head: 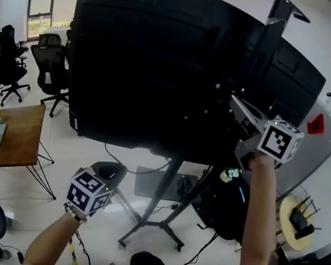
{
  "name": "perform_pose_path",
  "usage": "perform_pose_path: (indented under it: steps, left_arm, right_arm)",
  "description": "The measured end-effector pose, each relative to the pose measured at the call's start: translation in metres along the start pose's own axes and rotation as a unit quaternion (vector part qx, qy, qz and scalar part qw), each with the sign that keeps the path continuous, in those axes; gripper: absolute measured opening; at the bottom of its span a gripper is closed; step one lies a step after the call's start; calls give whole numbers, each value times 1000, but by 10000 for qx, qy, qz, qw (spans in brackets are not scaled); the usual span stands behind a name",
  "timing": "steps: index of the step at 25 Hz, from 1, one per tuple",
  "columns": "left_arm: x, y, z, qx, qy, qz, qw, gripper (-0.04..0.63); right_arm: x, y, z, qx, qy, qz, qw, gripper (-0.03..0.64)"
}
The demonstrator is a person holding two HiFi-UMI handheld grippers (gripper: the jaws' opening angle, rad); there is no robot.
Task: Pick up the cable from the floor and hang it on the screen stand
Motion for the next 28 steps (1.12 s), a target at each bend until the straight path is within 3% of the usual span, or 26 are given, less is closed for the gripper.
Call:
perform_pose_path:
  steps: [13,22,28]
  left_arm:
    - [-39,-25,15,223,73,-297,9993,14]
    - [-77,-31,31,300,139,-392,9987,14]
    - [-69,-40,35,431,181,-385,9982,14]
  right_arm:
    - [-60,-67,-22,614,831,-161,9945,5]
    - [-67,-62,-76,1148,-245,-313,9926,5]
    - [-24,-23,-88,1517,-688,-289,9856,5]
Point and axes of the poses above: the fingertips, and each gripper's own axes: y backward along the fingers, z to its left, x out of its underside, the point moved 9 cm from there along y, backward along the fingers, and after that the axes turned 5 degrees about -x, right-handed, at the moved point
